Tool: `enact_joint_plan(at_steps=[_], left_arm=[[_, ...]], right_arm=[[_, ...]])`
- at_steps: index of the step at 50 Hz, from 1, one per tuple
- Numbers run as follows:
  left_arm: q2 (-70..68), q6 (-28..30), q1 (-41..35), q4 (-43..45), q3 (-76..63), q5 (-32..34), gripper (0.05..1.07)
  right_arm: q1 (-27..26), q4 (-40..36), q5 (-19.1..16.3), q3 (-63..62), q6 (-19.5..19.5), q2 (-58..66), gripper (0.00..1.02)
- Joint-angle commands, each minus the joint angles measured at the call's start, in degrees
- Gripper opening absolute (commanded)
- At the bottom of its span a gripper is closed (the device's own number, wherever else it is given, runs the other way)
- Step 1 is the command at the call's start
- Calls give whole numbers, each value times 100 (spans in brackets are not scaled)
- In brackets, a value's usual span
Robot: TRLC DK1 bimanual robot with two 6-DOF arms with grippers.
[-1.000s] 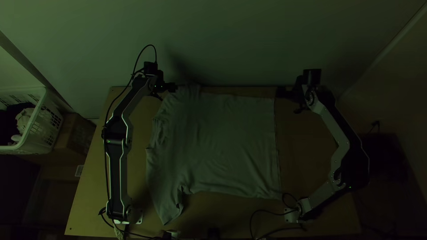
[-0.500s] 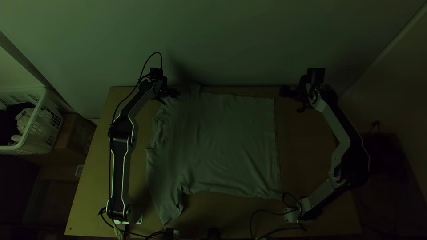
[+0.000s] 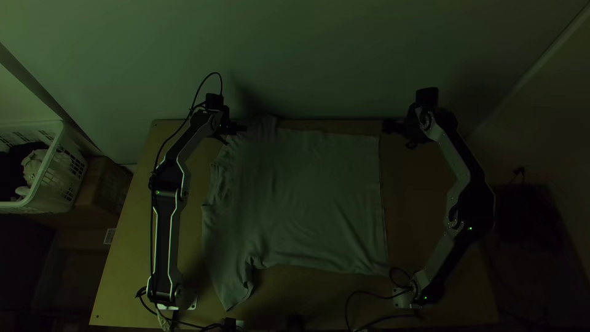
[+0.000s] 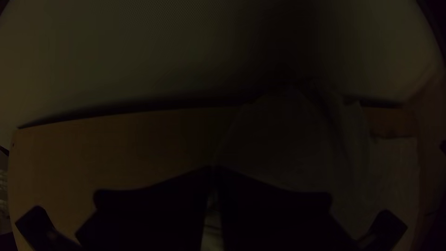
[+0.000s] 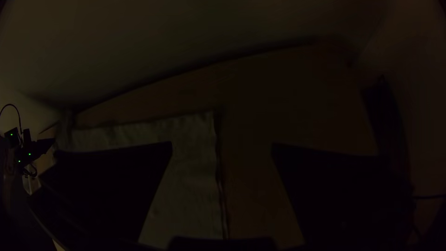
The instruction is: Fold the t-shirt
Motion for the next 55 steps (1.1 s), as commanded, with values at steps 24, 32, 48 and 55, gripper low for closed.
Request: enact_joint_plan(at_steps=[24,32,48,55], left_arm=[[-518,-280,-18,-369,4,56,8],[-553,-306,26,-387,-5,56,8],[-553,-341,70,-431,-13,56,8],[-553,-359,61,-431,-13,56,8]], right_arm=[[147,-186,-46,1455,250,1854,92],[226,-547,-46,2202,242,2426,92],[428,-696,33,2774,242,2953,80],[498,-696,235,2765,154,3058,54]])
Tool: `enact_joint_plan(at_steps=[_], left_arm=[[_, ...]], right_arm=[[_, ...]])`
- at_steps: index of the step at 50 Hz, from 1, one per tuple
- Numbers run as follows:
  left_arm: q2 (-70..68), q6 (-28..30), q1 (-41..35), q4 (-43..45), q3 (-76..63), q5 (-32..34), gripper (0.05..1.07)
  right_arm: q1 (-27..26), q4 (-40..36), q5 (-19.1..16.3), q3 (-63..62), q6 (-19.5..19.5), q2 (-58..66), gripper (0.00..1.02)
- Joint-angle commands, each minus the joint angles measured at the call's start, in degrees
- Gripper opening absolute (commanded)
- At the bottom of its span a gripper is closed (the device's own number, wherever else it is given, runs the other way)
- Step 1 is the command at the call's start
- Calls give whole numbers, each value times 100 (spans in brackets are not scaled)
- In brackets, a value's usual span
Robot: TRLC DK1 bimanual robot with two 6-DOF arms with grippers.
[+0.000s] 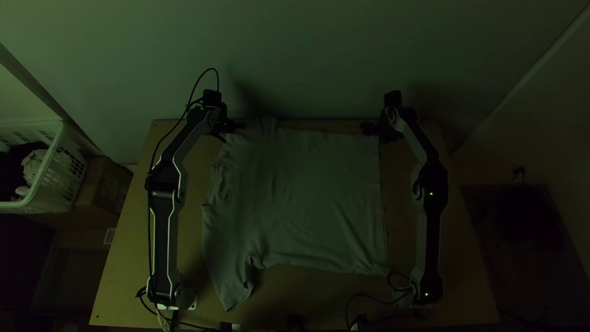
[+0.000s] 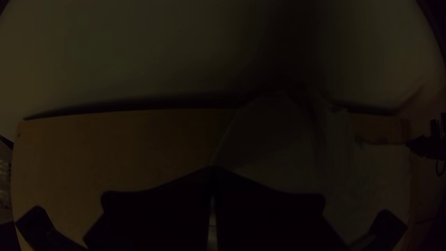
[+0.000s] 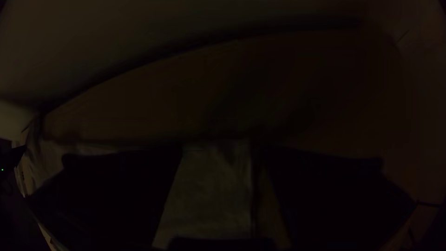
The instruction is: Fold the t-shirt
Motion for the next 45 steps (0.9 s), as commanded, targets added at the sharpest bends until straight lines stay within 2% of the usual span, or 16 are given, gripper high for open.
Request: enact_joint_plan(at_steps=[1,5,6,11,15,25,40,45], left_arm=[[-269,-101,39,-81,-11,17,8],[-269,-110,39,-81,-20,17,8],[-269,-110,39,-81,-29,17,8],[-269,-118,48,-81,-29,17,8],[-269,-118,57,-81,-29,17,8],[-330,-136,74,16,-29,26,8],[-374,-496,312,306,-20,105,8],[-409,-584,426,280,-29,184,8]], right_arm=[[81,-84,106,76,-10,232,54],[107,-128,159,50,-28,259,54],[116,-128,194,41,-37,276,51],[116,-119,264,85,-116,320,17],[98,-75,264,94,-186,320,3],[37,223,361,208,-195,320,2],[-42,768,370,384,-300,311,2],[-42,812,378,375,-450,250,2]])
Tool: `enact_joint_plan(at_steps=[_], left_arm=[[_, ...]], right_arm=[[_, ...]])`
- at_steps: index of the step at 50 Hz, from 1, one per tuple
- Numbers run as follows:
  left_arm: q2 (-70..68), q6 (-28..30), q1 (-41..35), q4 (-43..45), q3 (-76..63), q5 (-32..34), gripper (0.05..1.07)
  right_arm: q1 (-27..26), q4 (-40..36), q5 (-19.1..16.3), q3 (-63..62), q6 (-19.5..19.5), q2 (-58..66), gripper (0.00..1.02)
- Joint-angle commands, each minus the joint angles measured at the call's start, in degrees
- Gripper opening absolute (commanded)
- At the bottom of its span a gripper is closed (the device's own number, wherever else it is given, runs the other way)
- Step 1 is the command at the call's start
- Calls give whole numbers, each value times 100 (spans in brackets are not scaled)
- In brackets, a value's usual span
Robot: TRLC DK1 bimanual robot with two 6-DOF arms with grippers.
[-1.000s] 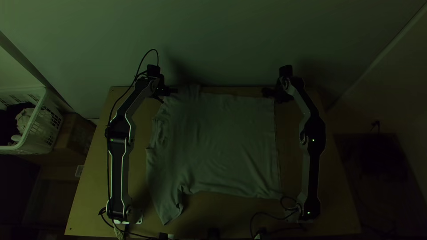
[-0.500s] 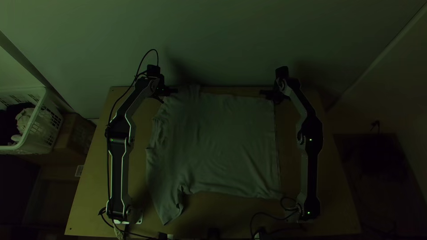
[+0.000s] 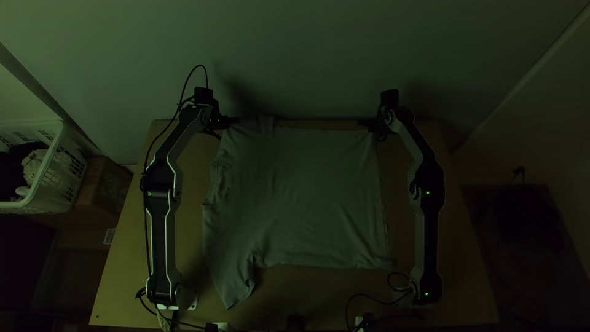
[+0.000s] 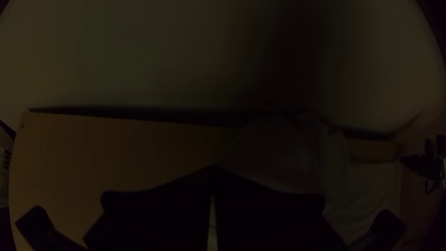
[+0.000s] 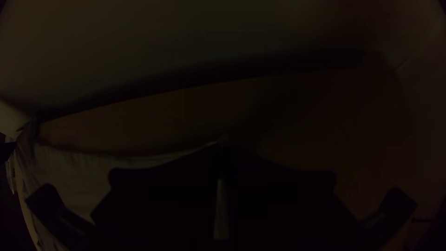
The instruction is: Fold the t-shirt
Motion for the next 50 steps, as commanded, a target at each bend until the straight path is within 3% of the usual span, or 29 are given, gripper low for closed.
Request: enact_joint_plan(at_steps=[1,31,50], left_arm=[[-344,-213,186,54,-29,86,8],[-1223,-257,265,-16,-969,314,8],[-2216,-239,151,670,-2578,314,8]], right_arm=[[-99,119,90,176,-157,46,2],[-213,-522,90,-281,-482,-912,2],[-213,-733,90,-1204,-544,-1615,2]])
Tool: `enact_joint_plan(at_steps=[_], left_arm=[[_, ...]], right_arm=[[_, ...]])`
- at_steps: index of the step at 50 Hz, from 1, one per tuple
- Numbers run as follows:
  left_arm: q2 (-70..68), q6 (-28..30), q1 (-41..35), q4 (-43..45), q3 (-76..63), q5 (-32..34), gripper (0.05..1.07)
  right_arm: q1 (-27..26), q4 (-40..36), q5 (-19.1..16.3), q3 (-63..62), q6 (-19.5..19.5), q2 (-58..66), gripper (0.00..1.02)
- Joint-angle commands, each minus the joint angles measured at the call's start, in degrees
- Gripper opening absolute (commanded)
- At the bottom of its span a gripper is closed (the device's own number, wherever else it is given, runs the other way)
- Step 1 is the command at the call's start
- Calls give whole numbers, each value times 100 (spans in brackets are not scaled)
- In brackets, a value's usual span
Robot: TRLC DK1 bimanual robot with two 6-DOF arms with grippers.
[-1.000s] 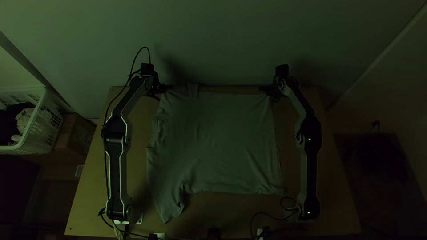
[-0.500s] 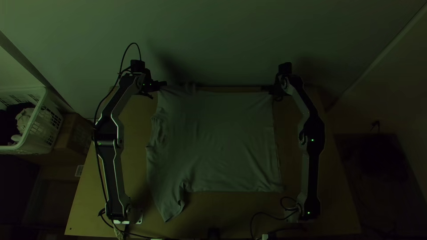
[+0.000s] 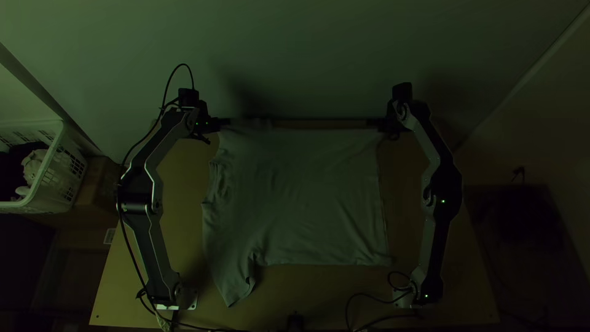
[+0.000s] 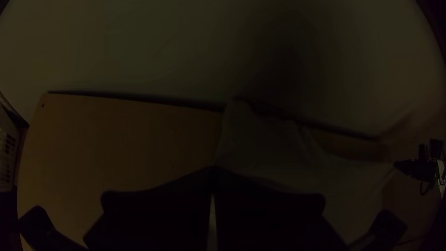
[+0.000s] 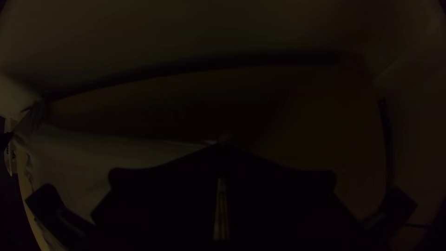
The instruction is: Fold the t-shirt
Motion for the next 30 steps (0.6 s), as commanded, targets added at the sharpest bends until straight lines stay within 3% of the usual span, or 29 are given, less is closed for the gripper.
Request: enact_joint_plan(at_steps=[1,15,30], left_arm=[[-592,-71,-2,241,-631,-3,8],[-1471,-9,42,531,-1835,-3,8],[-2306,35,59,813,-3074,-3,8]], right_arm=[[-100,-60,92,-424,-89,-446,2],[-65,169,101,-1487,-142,-1237,2],[76,898,92,-3429,-115,-2379,2]])
